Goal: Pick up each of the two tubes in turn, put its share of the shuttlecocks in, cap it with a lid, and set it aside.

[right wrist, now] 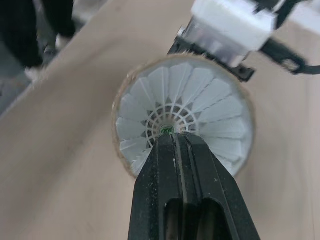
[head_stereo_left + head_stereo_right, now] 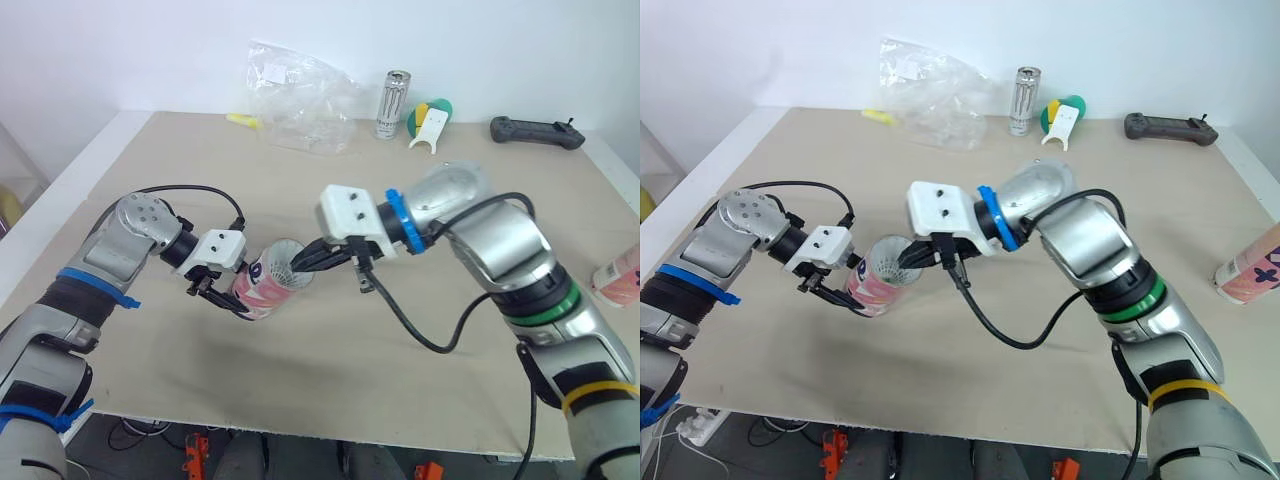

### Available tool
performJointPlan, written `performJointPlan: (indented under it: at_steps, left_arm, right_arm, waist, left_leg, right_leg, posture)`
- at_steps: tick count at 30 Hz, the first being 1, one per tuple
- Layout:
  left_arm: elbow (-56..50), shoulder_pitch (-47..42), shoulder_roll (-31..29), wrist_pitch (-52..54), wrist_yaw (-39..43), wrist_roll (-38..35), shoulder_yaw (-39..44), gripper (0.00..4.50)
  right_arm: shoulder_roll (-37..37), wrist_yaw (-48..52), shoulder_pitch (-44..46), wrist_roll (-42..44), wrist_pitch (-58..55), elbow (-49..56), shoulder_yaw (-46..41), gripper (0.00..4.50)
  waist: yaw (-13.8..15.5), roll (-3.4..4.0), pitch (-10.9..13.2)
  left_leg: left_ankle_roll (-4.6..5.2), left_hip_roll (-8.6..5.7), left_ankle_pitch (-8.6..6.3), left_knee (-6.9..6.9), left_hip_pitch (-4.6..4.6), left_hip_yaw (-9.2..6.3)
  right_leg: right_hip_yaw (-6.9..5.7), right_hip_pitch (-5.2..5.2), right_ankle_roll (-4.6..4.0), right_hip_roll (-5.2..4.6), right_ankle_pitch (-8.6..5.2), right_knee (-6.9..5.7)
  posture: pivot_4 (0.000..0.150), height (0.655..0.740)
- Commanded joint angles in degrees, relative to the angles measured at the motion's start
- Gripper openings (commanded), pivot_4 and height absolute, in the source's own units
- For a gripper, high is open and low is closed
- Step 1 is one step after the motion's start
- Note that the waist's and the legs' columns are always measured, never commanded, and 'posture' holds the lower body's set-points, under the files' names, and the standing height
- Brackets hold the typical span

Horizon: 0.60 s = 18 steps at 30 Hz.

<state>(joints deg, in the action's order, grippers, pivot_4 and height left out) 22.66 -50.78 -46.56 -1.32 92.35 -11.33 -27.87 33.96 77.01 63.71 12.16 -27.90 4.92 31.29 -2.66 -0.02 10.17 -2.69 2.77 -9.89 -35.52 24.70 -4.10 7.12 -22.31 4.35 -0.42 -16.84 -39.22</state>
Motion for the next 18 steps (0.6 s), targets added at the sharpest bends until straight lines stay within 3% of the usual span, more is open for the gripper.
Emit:
performJointPlan:
  at_steps: [1,12,18]
  left_arm:
    - [0.31,0.68,0.49,0.31,0.15,0.62,-2.42,2.51]
    - [0.06,1.3,0.5,1.41,0.15,0.56,-1.91,2.51]
    - [-0.5,2.17,-0.21,1.94,0.15,0.64,-1.06,2.51]
  right_arm:
    - [-1.84,4.67,4.37,-4.31,5.34,-3.52,3.03,0.1]
    - [-17.17,7.35,8.72,-12.71,11.48,-21.18,9.66,0.1]
    - [-18.93,8.94,9.57,-12.96,11.77,-24.2,6.36,0.1]
  waist:
    - [0.04,-0.01,0.0]
    - [-0.06,-0.07,-0.08]
    - [-0.34,-0.19,-0.16]
  left_leg:
    - [0.0,0.0,0.0,0.02,0.0,0.0]
    - [0.0,0.01,0.0,0.02,-0.09,-0.06]
    - [-0.01,0.06,0.0,0.05,-0.36,-0.06]
  right_leg:
    - [-0.02,0.0,0.0,0.0,0.0,0.0]
    - [-0.09,0.03,-0.15,0.03,-0.07,-0.2]
    - [-0.08,0.1,-0.24,0.11,-0.2,-0.54]
  posture:
    - [0.15,0.74]
    - [0.15,0.74]
    - [0.15,0.74]
